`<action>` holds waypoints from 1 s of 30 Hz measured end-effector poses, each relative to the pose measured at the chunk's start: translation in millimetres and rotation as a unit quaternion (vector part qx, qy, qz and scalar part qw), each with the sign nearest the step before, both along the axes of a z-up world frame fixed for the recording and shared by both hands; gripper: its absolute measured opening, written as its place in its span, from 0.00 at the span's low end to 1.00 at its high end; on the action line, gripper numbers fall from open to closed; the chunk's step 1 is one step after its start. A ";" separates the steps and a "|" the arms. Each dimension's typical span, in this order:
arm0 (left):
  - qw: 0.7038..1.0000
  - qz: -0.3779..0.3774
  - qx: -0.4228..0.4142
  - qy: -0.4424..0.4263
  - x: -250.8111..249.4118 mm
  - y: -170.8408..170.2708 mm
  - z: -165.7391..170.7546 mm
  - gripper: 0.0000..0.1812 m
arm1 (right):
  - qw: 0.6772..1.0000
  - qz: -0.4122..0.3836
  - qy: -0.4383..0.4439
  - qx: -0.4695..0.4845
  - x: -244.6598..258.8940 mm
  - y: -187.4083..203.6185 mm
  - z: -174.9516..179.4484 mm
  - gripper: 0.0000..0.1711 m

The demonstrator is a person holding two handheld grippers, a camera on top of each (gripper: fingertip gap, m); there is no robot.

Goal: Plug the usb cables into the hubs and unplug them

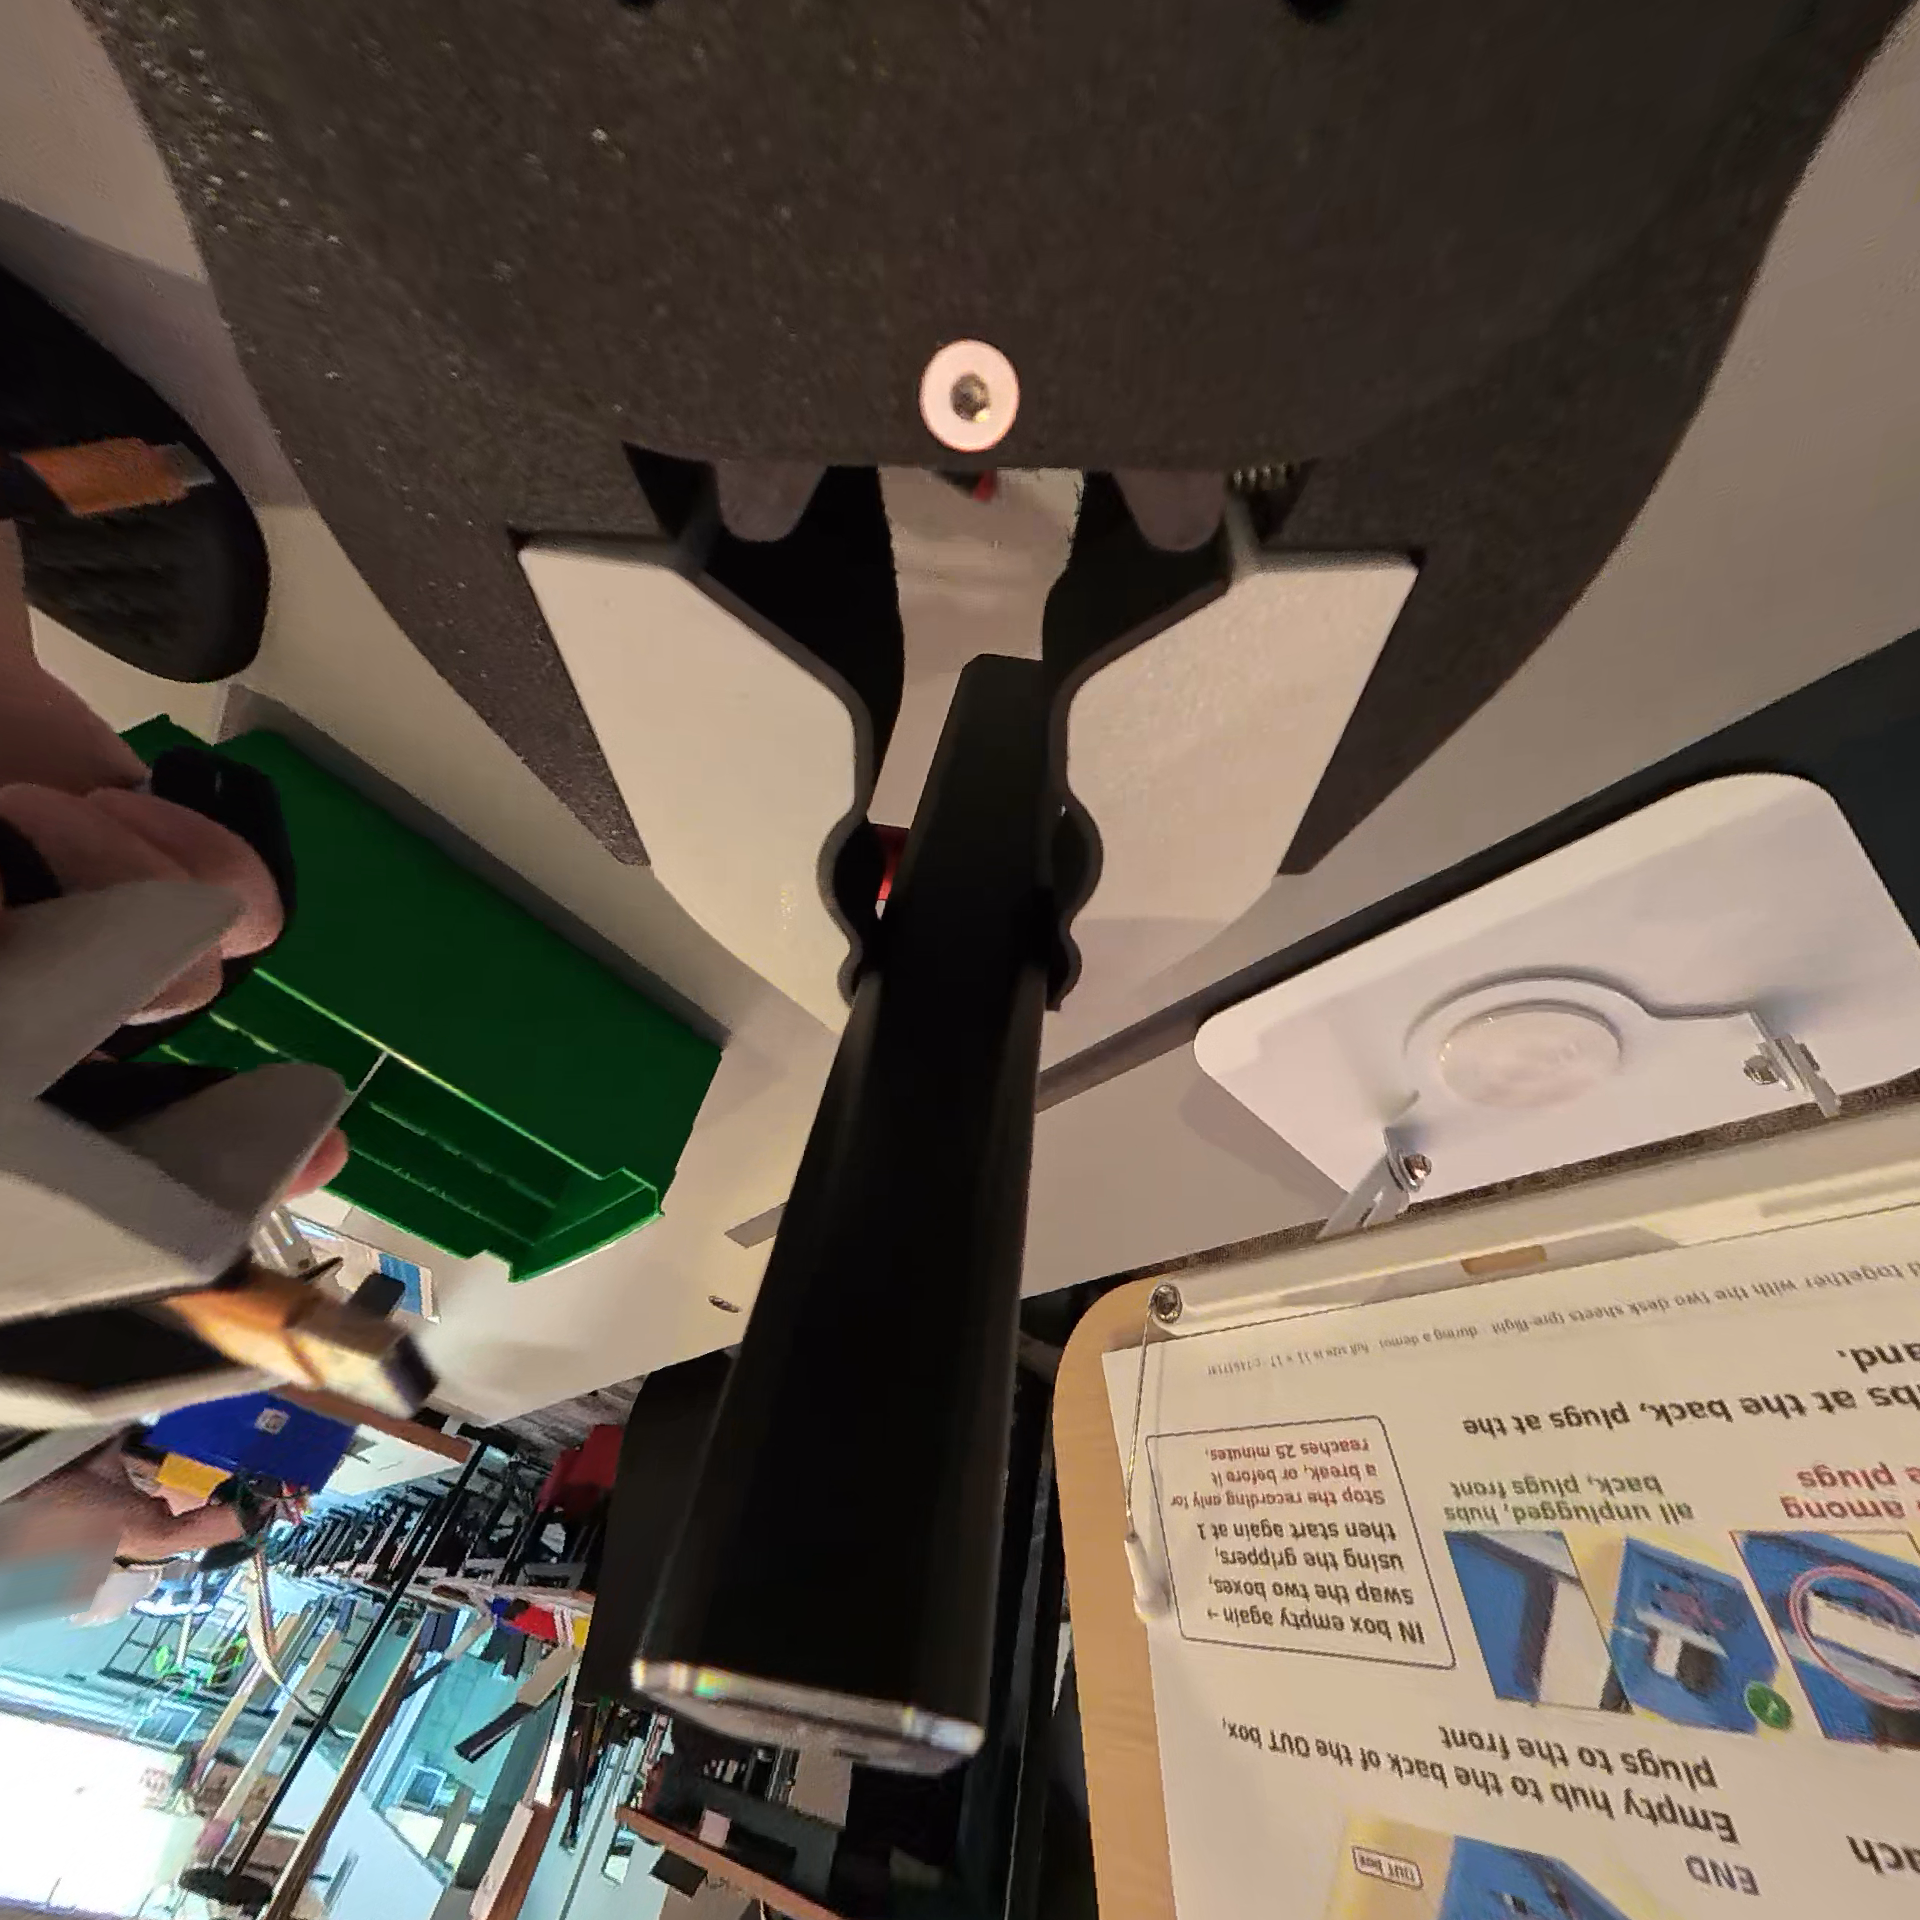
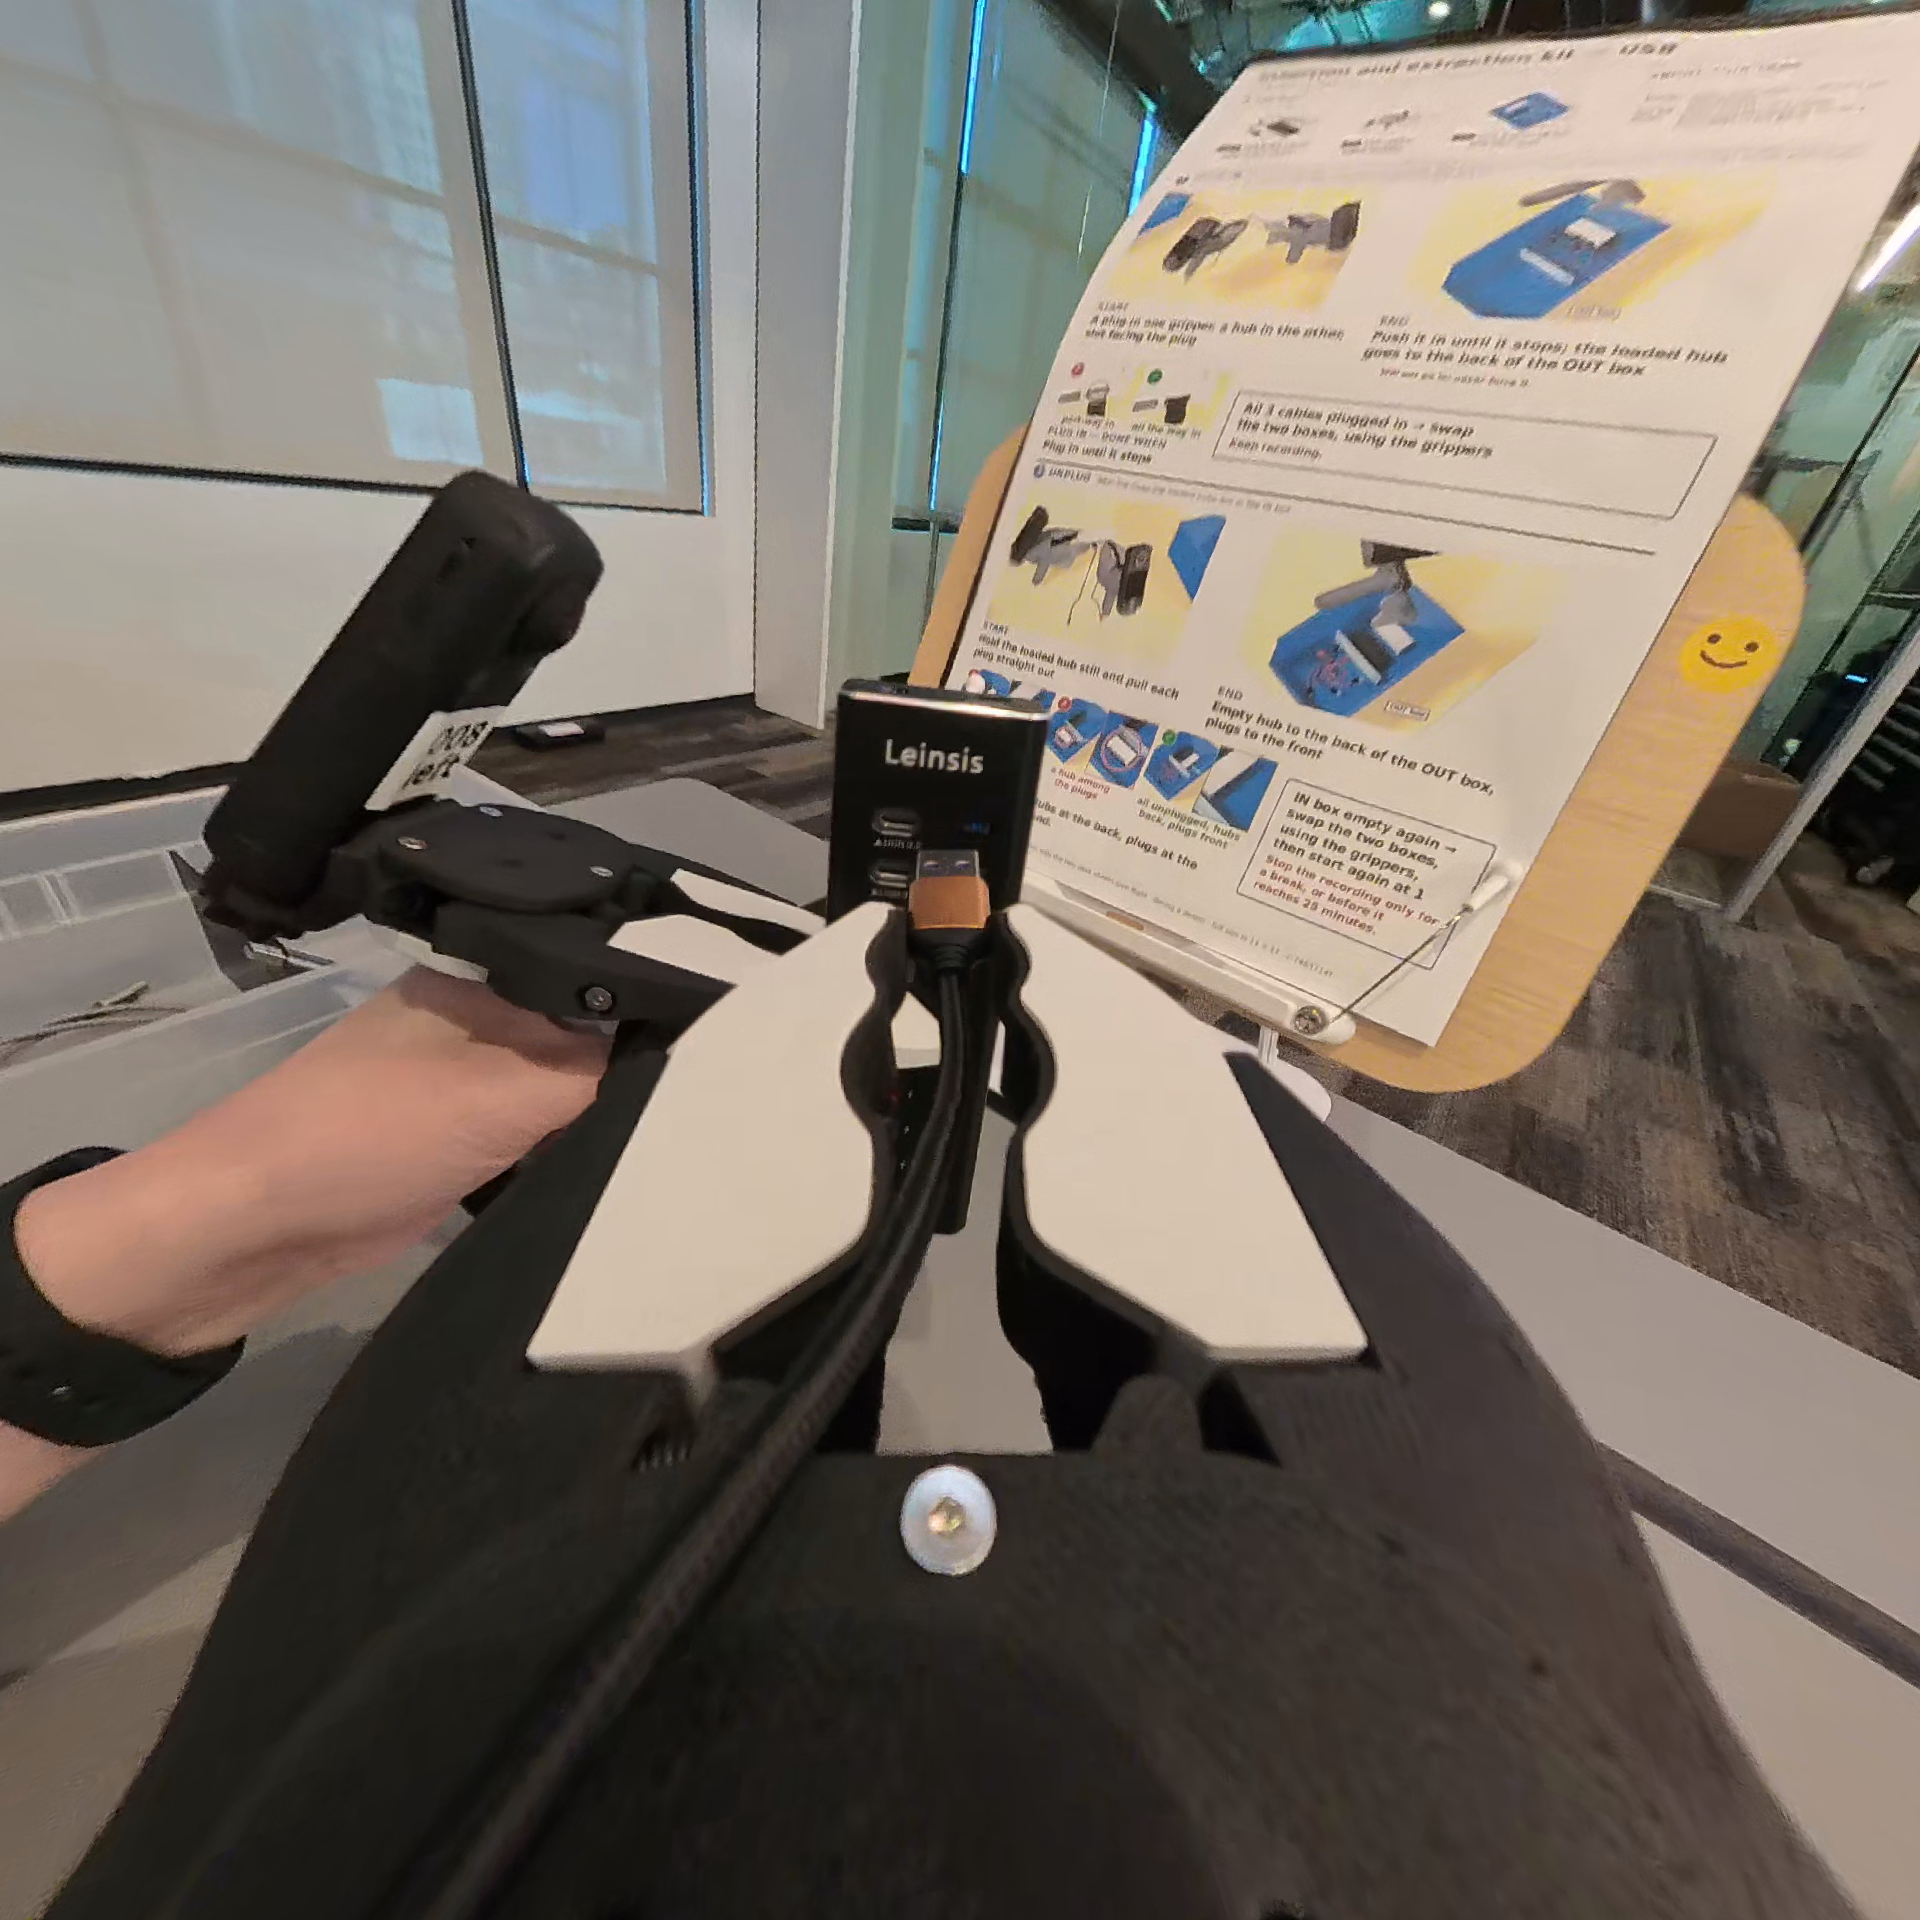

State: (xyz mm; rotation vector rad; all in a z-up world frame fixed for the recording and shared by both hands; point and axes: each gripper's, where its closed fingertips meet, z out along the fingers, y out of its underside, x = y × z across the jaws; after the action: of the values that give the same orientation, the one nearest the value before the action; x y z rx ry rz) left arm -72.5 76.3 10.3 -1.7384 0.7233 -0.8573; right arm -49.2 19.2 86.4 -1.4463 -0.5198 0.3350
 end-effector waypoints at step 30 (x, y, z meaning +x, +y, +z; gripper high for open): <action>0.999 -0.030 0.042 -0.010 19.7 -10.6 -1.9 0.16 | 0.999 0.005 0.018 -0.051 -12.3 15.4 -38.1 0.09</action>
State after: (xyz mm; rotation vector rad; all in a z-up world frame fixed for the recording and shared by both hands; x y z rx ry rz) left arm -52.9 65.7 8.4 -1.6389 0.7911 -0.8727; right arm -61.5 34.5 48.3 -1.5342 -0.4854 0.3995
